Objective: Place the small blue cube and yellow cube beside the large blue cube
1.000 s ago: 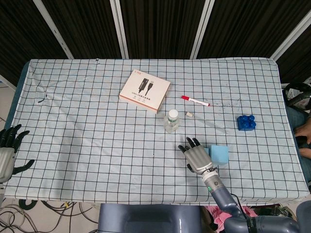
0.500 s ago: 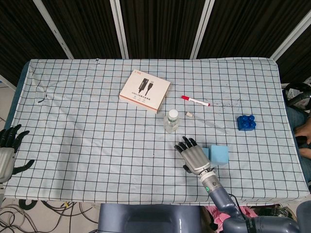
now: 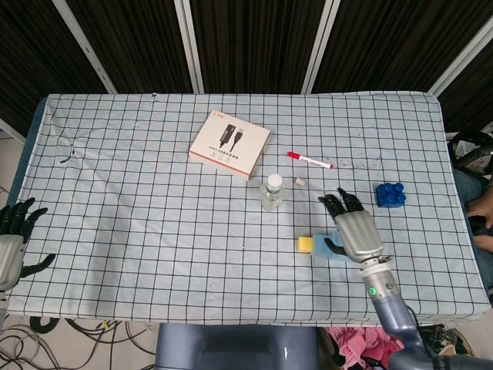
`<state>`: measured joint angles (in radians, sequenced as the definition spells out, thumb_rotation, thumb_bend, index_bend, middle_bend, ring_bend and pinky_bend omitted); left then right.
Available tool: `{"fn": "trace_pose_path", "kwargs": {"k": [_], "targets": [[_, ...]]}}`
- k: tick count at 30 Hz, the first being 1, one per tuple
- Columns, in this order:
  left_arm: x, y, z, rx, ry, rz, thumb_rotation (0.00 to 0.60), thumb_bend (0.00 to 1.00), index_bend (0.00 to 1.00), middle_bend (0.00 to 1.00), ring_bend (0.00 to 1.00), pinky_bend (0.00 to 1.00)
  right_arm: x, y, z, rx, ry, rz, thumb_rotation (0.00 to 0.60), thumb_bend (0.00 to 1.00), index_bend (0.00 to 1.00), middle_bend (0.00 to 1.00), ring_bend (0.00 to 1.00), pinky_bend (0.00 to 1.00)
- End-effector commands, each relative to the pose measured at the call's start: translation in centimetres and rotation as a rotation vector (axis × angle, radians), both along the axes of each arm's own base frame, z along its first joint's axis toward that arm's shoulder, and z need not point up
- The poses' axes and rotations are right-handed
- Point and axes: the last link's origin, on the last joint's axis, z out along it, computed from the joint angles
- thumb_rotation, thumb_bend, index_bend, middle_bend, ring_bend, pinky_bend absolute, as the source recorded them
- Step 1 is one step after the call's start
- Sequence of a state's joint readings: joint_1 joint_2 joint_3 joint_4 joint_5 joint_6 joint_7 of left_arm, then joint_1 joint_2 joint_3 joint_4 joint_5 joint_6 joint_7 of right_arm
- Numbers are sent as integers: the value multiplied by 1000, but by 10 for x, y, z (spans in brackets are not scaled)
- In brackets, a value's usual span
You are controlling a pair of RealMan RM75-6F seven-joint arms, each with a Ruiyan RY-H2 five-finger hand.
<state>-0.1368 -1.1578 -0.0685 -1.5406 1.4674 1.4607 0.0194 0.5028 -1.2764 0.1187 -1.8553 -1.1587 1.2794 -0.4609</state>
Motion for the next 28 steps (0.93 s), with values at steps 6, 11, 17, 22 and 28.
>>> {"fn": "trace_pose_path", "kwargs": {"k": [6, 11, 17, 22, 28], "targets": [[-1, -3, -1, -9, -3, 21, 600, 151, 160, 34, 0, 0, -76, 55, 78, -119, 16, -95, 600, 209, 47, 115, 0, 106], [-1, -8, -3, -33, -20, 37, 600, 151, 160, 33, 0, 0, -114, 89, 75, -127, 38, -132, 600, 209, 44, 115, 0, 107], [2, -16, -7, -82, -29, 38, 600, 151, 160, 33, 0, 0, -140, 101, 56, -138, 56, -125, 600, 209, 42, 115, 0, 106], [5, -21, -8, -68, -22, 31, 600, 151, 160, 33, 0, 0, -142, 94, 53, -197, 62, -101, 600, 209, 40, 112, 0, 107], [11, -27, -6, -54, -24, -11, 600, 151, 160, 33, 0, 0, -155, 83, 48, -230, 85, -110, 600, 209, 39, 112, 0, 106]]}}
